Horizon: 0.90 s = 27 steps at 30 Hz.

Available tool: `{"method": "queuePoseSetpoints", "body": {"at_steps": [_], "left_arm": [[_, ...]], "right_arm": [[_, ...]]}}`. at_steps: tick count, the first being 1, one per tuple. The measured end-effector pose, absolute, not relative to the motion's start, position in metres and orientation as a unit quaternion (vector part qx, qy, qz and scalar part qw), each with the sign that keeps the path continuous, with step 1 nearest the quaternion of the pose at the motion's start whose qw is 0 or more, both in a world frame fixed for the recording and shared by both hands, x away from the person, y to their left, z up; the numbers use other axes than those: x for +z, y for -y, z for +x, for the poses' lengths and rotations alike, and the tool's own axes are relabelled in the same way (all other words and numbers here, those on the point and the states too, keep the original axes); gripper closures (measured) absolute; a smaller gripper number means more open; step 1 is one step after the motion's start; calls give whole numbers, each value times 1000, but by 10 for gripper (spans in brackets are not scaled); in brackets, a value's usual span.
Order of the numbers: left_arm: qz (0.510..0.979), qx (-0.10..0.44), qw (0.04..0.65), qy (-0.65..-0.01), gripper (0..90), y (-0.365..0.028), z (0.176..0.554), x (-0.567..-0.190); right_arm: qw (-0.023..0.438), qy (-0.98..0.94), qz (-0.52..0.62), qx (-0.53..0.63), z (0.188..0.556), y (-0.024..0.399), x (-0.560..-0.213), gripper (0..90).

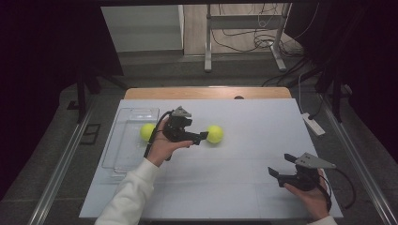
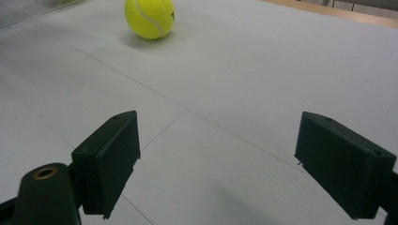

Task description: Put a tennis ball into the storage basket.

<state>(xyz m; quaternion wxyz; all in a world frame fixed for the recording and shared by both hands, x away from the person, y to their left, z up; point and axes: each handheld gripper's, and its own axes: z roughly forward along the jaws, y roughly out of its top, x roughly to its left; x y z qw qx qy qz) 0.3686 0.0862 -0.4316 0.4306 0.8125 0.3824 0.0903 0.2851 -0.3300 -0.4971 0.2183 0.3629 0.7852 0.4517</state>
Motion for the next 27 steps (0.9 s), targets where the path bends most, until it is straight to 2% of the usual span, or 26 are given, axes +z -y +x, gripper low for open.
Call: {"method": "queuePoseSetpoints", "body": {"at_steps": [27], "left_arm": [[819, 81, 412, -392, 153, -68, 390, -441]], "right_arm": [[216, -784, 364, 453, 286, 331, -498, 147]]}}
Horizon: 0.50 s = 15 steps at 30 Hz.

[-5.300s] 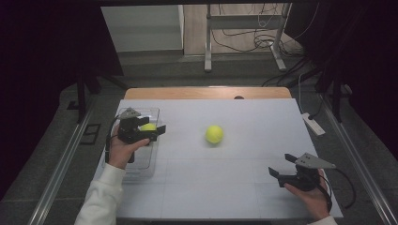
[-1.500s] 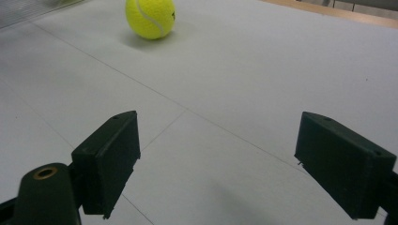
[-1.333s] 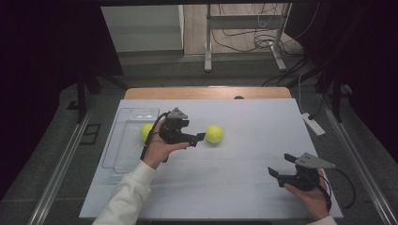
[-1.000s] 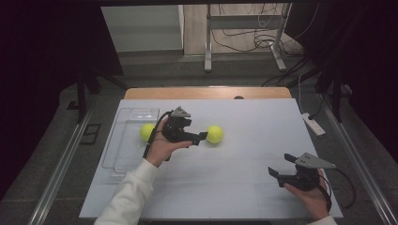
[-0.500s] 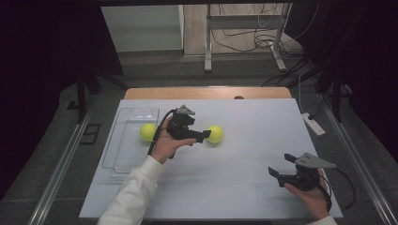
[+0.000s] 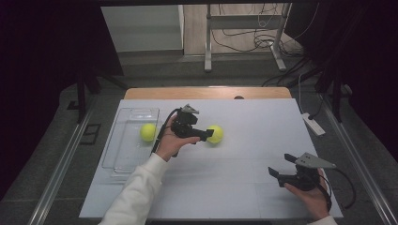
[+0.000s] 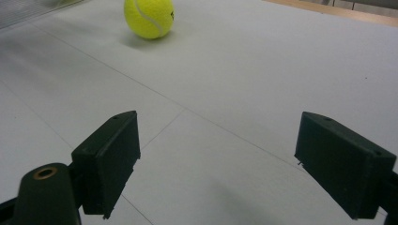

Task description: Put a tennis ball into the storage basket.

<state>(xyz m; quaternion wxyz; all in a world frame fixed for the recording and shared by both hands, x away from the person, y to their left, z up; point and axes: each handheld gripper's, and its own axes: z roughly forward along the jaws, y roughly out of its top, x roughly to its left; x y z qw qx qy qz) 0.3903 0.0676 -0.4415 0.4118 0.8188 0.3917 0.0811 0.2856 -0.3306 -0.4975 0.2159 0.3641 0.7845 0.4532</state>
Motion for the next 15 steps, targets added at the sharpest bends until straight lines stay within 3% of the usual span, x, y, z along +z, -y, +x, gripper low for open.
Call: {"method": "queuePoseSetpoints", "body": {"at_steps": [15], "left_arm": [[820, 76, 401, -402, 150, -62, 401, -451]], "right_arm": [[215, -785, 364, 453, 286, 331, -498, 147]]}}
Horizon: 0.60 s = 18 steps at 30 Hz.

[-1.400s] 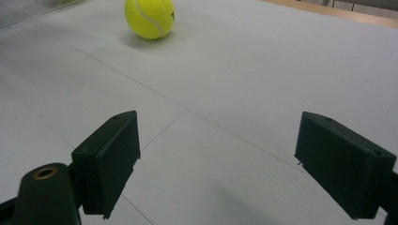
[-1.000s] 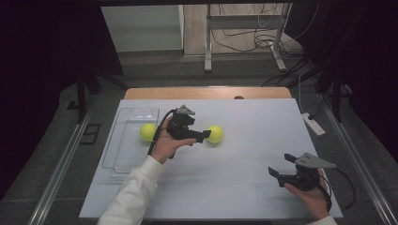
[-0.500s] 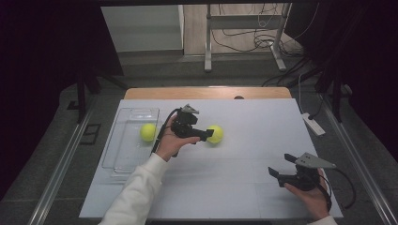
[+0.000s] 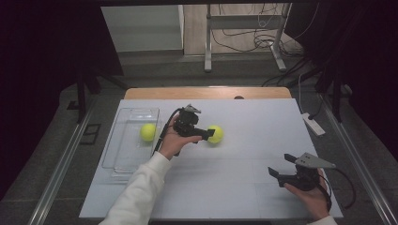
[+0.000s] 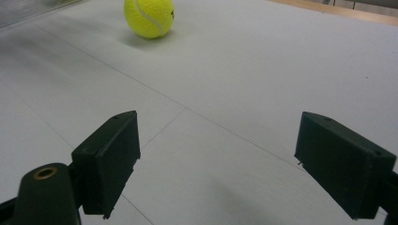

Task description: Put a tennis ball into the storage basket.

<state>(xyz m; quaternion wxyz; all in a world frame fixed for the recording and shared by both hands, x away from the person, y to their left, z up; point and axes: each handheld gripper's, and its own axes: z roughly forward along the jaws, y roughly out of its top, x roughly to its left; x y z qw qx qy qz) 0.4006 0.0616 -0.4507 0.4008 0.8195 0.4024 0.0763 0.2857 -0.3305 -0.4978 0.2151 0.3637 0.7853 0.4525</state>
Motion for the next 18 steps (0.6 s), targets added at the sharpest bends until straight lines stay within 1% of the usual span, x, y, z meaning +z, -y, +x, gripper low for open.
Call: {"method": "queuePoseSetpoints", "body": {"at_steps": [18], "left_arm": [[823, 69, 386, -411, 144, -53, 413, -463]], "right_arm": [[214, -785, 364, 453, 286, 331, -498, 147]]}}
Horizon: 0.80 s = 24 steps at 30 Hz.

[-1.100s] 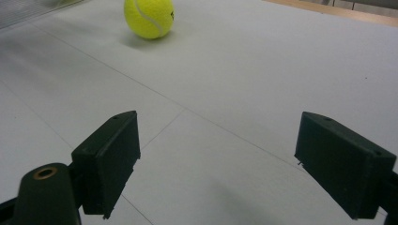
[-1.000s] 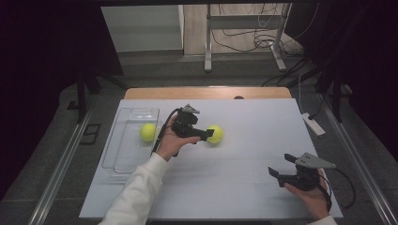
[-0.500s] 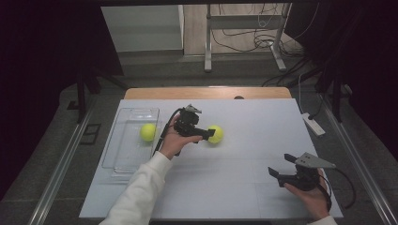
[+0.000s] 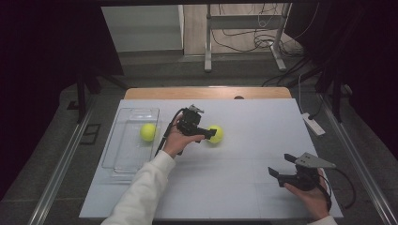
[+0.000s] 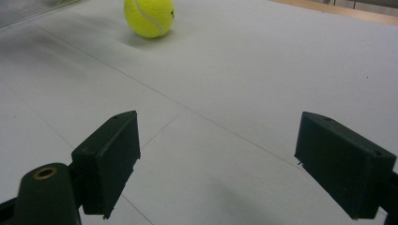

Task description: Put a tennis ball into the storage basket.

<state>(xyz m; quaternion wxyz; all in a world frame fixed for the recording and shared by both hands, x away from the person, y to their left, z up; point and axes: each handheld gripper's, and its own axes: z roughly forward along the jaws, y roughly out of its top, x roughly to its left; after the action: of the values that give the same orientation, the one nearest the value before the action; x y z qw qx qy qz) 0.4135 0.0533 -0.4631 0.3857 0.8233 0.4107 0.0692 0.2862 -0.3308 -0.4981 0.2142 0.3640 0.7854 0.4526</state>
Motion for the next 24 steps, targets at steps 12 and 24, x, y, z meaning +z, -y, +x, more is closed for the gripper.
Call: {"method": "queuePoseSetpoints", "body": {"at_steps": [12, 24], "left_arm": [[824, 64, 378, -418, 125, -48, 422, -472], [825, 59, 373, -420, 93, -42, 429, -478]], "right_arm": [[214, -785, 364, 453, 286, 331, -498, 147], [214, -785, 364, 453, 286, 331, -498, 147]]}}
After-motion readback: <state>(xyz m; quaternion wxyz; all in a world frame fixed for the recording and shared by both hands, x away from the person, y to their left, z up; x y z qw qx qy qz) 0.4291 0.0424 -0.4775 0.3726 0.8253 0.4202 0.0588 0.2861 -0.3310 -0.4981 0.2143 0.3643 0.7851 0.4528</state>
